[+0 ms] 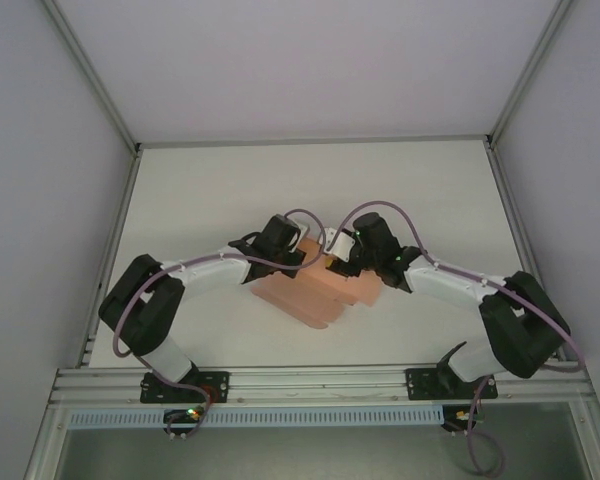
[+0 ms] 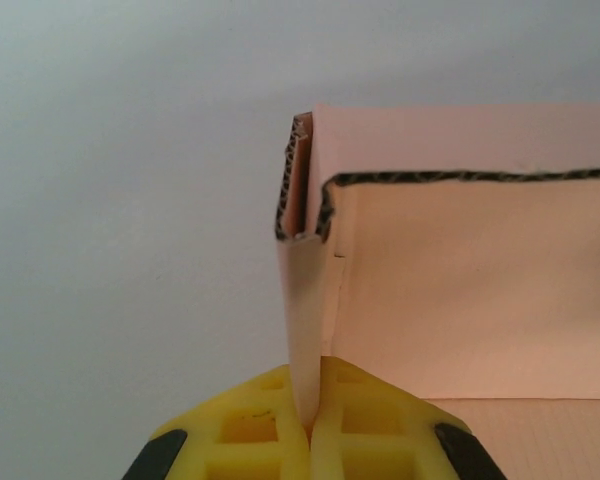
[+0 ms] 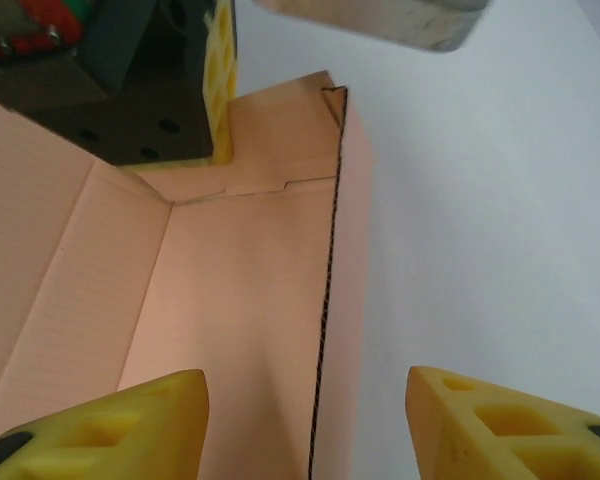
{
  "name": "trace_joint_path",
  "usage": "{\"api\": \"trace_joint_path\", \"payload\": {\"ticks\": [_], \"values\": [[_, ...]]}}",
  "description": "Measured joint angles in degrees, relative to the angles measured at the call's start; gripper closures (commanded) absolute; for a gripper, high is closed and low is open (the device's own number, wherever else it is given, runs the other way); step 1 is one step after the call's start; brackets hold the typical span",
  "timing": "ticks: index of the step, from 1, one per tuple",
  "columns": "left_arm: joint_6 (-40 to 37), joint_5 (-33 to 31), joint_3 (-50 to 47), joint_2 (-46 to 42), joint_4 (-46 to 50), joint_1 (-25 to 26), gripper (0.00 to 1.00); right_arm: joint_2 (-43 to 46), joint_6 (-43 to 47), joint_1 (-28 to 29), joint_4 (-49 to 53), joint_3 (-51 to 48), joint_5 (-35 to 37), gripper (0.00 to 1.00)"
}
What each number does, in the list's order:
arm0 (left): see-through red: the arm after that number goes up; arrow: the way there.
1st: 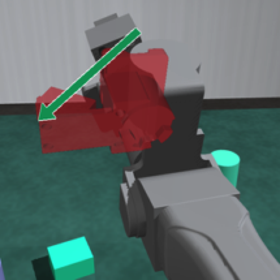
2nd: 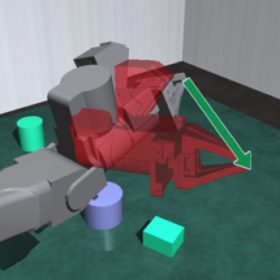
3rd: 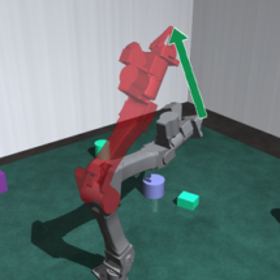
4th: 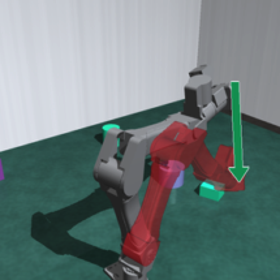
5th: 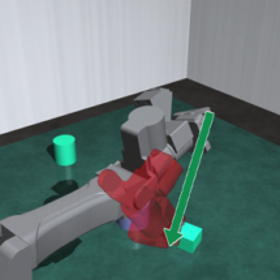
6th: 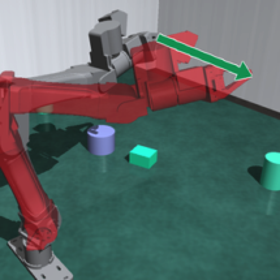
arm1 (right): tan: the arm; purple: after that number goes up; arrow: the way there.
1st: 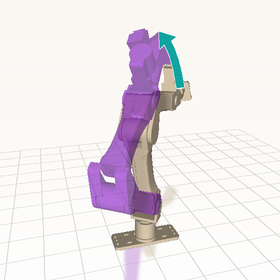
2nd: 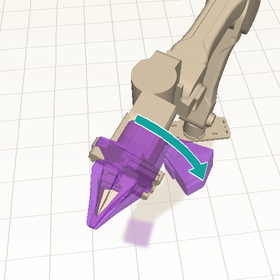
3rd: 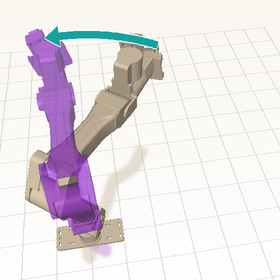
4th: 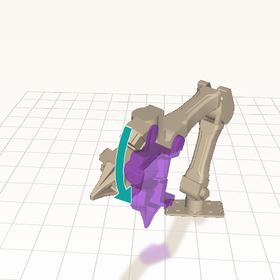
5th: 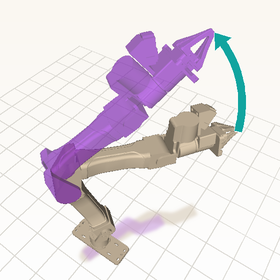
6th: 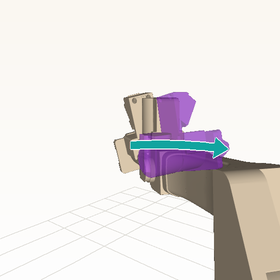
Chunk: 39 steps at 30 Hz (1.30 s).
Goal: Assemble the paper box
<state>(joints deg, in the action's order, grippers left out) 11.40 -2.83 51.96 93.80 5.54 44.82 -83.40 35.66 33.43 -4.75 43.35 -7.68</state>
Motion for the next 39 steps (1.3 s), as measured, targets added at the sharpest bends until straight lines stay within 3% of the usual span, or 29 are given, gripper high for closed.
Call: {"api": "trace_joint_path", "payload": {"ticks": [7,11,15,17,30,34,39], "values": [[2.58,2.40,-1.05,0.50,-3.43,-1.49,1.00,-3.93,2.95,0.02,-4.44,1.14,3.30,0.90],[3.61,3.52,-1.60,0.66,-4.98,-2.49,0.96,-4.35,4.83,0.35,-6.43,1.25,5.60,0.97],[4.02,5.01,-1.66,1.09,-6.05,-3.63,0.89,-4.59,6.36,1.18,-7.23,1.25,7.28,1.00],[4.07,5.81,-1.70,1.40,-6.58,-4.07,0.81,-4.63,6.64,1.49,-7.30,1.22,7.78,1.00],[3.96,7.56,-1.99,3.87,-8.22,-4.79,0.78,-4.70,7.06,3.02,-6.88,1.05,7.72,1.00],[3.98,6.67,-1.99,3.48,-7.98,-4.61,1.00,-4.63,7.39,3.15,-6.93,1.05,7.87,1.00],[3.37,4.15,-1.99,3.21,-7.56,-3.58,1.00,-4.09,7.50,3.67,-6.91,0.57,8.57,1.00]]}}
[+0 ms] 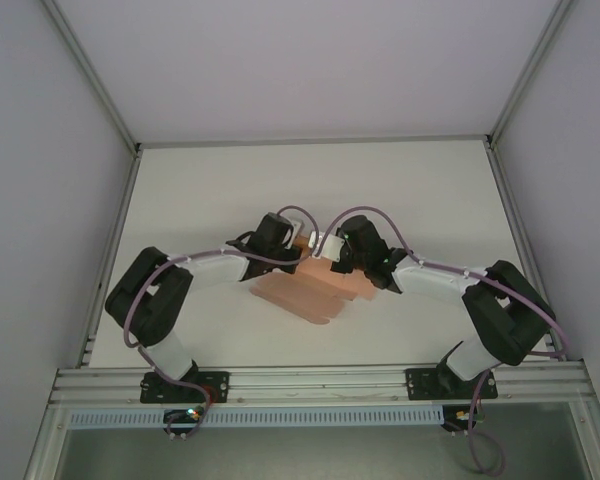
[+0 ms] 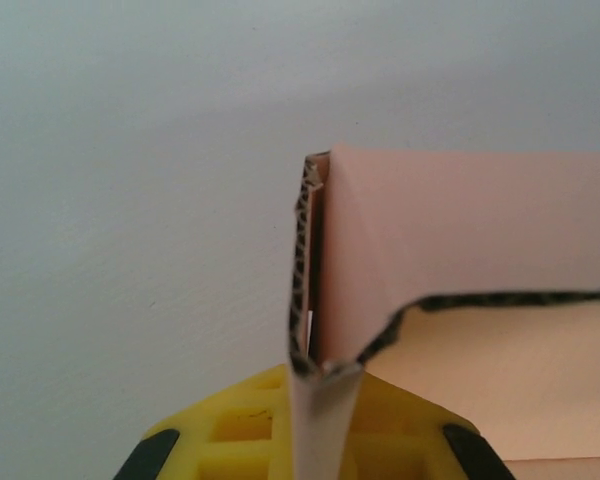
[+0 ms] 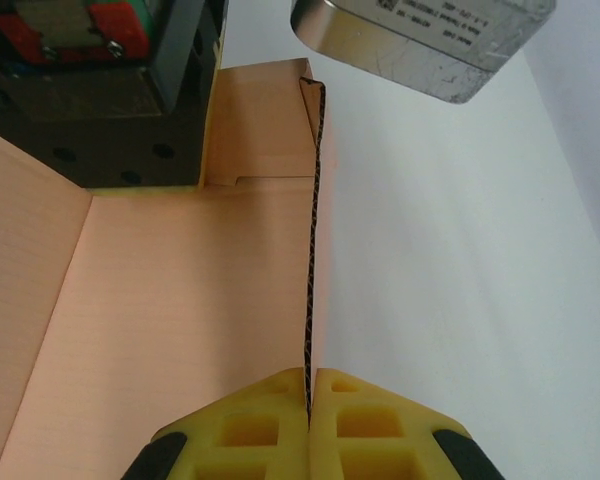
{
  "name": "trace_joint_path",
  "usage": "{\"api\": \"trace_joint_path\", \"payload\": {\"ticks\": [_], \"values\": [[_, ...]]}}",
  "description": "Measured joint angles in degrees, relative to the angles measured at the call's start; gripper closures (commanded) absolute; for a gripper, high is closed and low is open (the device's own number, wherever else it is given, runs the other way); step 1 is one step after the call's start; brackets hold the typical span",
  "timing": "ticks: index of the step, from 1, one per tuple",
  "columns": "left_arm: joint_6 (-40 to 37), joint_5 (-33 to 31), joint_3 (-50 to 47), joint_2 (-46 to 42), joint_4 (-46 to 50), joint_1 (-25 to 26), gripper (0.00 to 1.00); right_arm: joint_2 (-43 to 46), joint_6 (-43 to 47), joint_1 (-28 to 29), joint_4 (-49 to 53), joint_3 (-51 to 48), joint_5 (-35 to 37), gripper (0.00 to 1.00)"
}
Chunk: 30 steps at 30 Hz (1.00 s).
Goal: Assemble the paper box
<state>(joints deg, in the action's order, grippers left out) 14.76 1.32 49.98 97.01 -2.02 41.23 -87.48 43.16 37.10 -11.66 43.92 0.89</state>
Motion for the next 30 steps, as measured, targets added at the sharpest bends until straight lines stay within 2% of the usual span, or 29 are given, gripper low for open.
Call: {"api": "trace_joint_path", "payload": {"ticks": [5,11,15,17,19,20,22,25,28,30], "values": [[0.31,-8.55,-0.02,0.00,-0.33,3.32,1.00,0.79,-0.04,0.46,0.00,-0.66,0.52,1.00],[1.90,-18.60,-2.47,-0.74,-5.03,6.38,1.00,1.55,-0.26,0.83,-1.18,-0.92,0.66,1.00],[2.01,-17.73,-5.25,-1.86,-8.92,5.92,0.99,1.64,-0.26,1.27,-1.55,-0.92,0.68,1.00],[2.10,-14.14,-6.47,-2.36,-10.51,4.66,0.69,1.64,-0.26,1.42,-1.46,-0.92,0.87,1.00],[2.78,-11.56,-7.82,-3.17,-11.54,2.93,0.54,1.66,-0.24,1.46,-1.36,-0.92,0.87,1.00],[2.97,-9.92,-8.85,-3.82,-12.17,1.62,0.50,1.66,-0.24,1.51,-1.33,-0.92,0.68,1.00],[3.45,-7.52,-10.75,-5.40,-13.22,0.07,0.46,1.66,-0.24,1.81,-1.36,-0.90,0.44,1.00],[3.65,-5.44,-12.41,-7.98,-13.42,-0.68,0.44,1.68,-0.24,2.05,-0.96,-0.90,0.37,1.00],[3.65,-3.74,-12.48,-10.56,-14.05,-0.85,0.36,1.66,-0.24,2.08,0.63,-0.90,0.31,1.00],[3.69,-2.49,-12.48,-12.17,-14.49,-1.20,0.36,1.66,-0.24,2.08,1.05,-0.90,0.24,1.00]]}}
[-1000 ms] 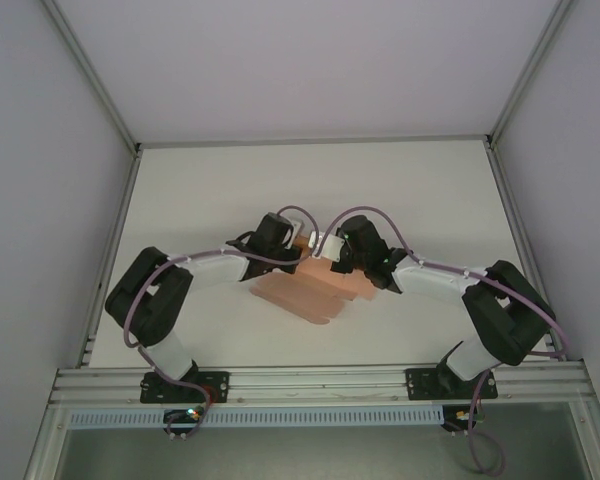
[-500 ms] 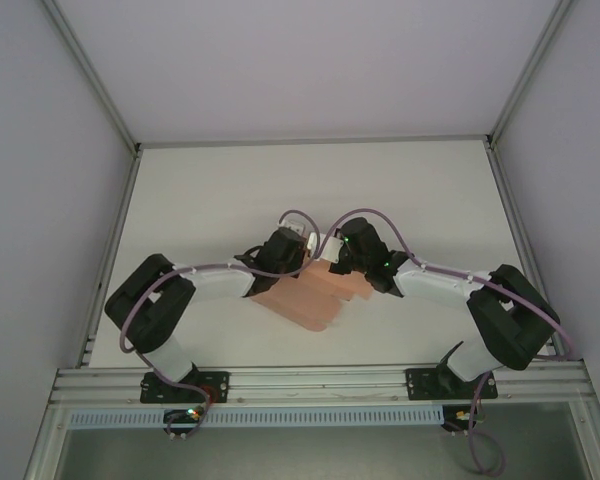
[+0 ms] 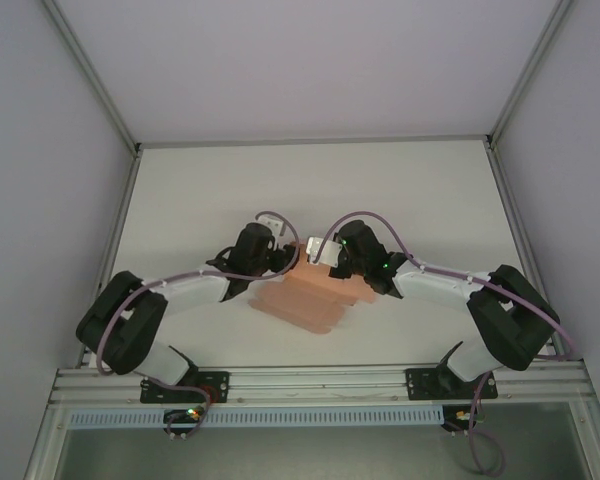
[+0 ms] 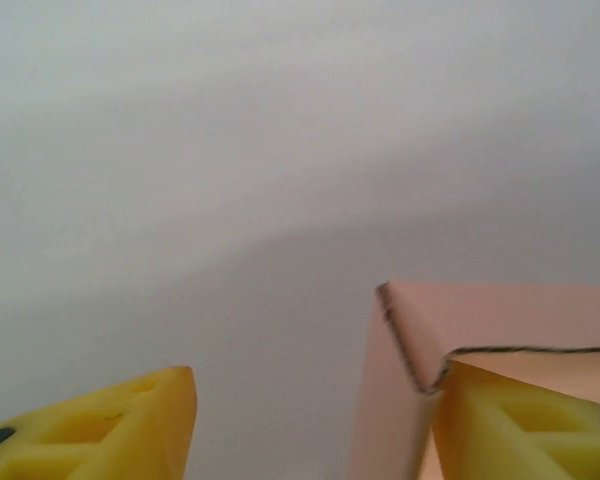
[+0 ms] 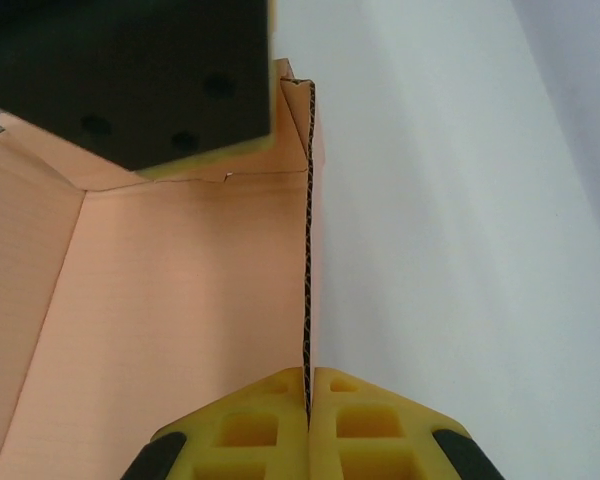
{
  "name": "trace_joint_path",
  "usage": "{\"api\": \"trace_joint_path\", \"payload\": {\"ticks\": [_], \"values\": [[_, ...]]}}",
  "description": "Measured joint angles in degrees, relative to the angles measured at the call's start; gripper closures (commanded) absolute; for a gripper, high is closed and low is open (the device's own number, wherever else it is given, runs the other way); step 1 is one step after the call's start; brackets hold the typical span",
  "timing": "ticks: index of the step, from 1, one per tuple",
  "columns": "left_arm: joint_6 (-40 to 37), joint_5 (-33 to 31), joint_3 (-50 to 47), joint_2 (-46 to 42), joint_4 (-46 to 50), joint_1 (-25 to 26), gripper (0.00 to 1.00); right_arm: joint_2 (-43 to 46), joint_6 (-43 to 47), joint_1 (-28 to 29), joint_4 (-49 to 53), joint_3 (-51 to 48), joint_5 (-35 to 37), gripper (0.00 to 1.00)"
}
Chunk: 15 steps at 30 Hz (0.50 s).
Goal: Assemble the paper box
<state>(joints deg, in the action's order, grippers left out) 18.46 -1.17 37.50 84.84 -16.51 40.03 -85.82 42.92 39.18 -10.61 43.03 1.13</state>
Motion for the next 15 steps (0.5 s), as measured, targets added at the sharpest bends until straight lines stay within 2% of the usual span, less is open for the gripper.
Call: {"api": "trace_joint_path", "payload": {"ticks": [9,15], "values": [[0.02,2.21,0.02,-0.61,1.11,-0.02,0.46,-0.02,-0.02,0.04,0.52,0.00,0.00,1.00],[0.44,2.47,0.72,2.10,2.54,0.42,0.64,-0.02,-0.24,0.07,0.52,0.00,0.02,1.00]]}}
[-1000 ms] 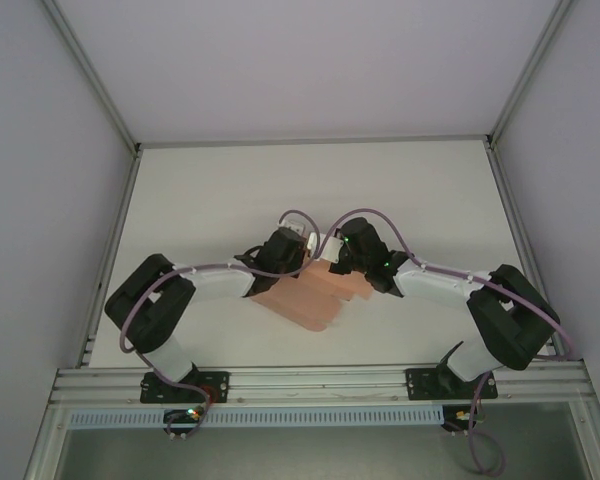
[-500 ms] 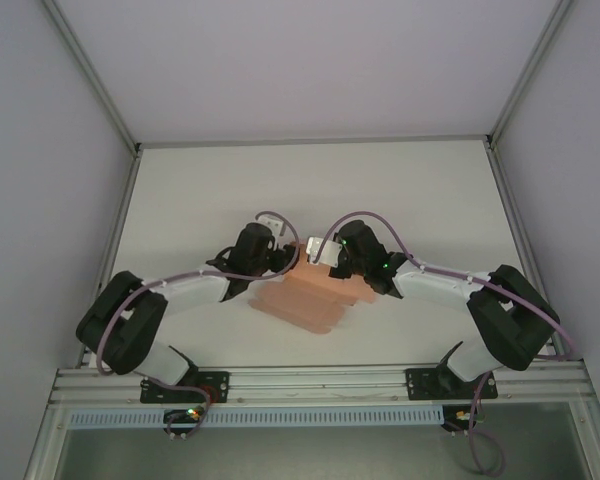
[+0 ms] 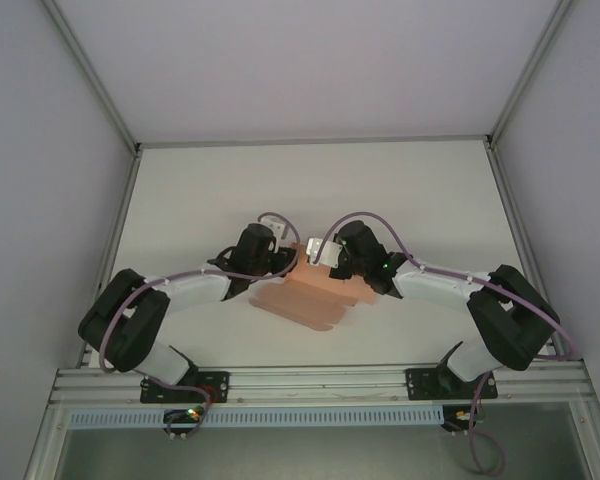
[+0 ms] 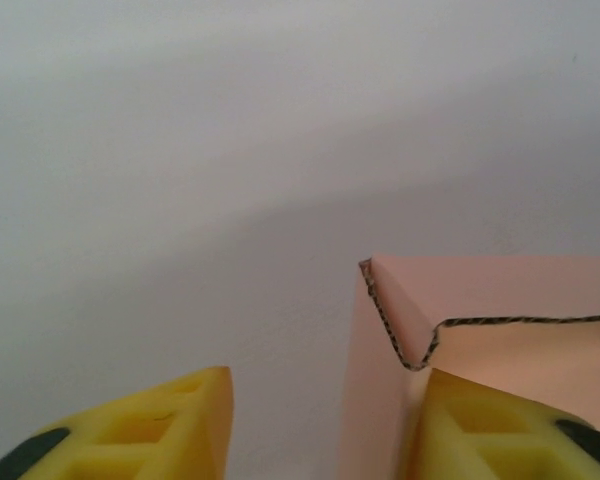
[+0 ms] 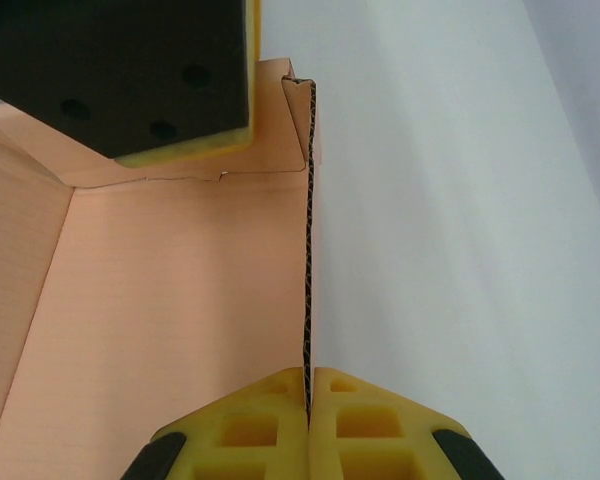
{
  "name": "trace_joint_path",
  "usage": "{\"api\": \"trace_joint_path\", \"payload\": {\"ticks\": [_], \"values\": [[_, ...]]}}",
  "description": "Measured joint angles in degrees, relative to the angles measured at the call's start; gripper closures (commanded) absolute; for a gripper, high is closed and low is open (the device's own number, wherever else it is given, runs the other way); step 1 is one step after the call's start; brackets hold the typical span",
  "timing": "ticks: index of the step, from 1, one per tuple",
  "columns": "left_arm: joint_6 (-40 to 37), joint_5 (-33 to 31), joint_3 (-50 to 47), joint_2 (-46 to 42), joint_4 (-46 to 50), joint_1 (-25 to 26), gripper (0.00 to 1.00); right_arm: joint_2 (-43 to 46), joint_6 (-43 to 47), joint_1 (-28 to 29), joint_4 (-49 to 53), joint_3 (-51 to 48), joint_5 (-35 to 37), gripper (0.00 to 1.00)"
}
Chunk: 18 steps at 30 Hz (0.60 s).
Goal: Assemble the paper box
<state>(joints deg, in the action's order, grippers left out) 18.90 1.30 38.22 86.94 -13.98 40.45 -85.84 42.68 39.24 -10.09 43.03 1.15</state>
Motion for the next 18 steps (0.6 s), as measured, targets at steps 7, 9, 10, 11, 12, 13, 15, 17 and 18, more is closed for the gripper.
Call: {"api": "trace_joint_path", "payload": {"ticks": [7,9,10,11,12,13,15,17,18], "values": [[-0.63,-2.32,2.93,2.29,1.95,2.67,1.00,0.00,-1.31,0.02,0.02,0.02,0.22,0.84],[-0.66,-3.54,3.04,2.29,1.99,2.95,1.00,0.11,-1.99,0.07,0.00,0.04,0.35,0.70],[-0.66,-4.37,3.04,2.27,1.99,3.02,1.00,0.33,-2.45,0.11,0.00,0.04,0.39,0.63],[-0.66,-5.03,3.04,2.27,1.97,3.04,1.00,0.68,-2.78,0.17,-0.02,0.04,0.42,0.50],[-0.66,-5.70,3.04,2.25,1.97,3.04,1.00,1.27,-3.19,0.20,-0.07,-0.02,0.39,0.36],[-0.66,-6.38,2.99,2.12,1.95,3.04,1.00,2.40,-4.09,0.22,-0.26,-0.31,0.39,0.32],[-0.66,-7.74,2.60,1.36,1.68,3.04,1.00,5.22,-4.98,0.28,-0.50,-1.16,0.37,0.20],[-0.66,-9.14,1.79,-0.33,1.38,3.04,1.00,10.29,-6.99,0.31,-0.55,-2.62,0.44,0.01],[-0.66,-9.77,1.25,-1.40,1.11,3.04,1.00,12.90,-7.98,0.31,-0.74,-3.34,0.48,0.00]]}}
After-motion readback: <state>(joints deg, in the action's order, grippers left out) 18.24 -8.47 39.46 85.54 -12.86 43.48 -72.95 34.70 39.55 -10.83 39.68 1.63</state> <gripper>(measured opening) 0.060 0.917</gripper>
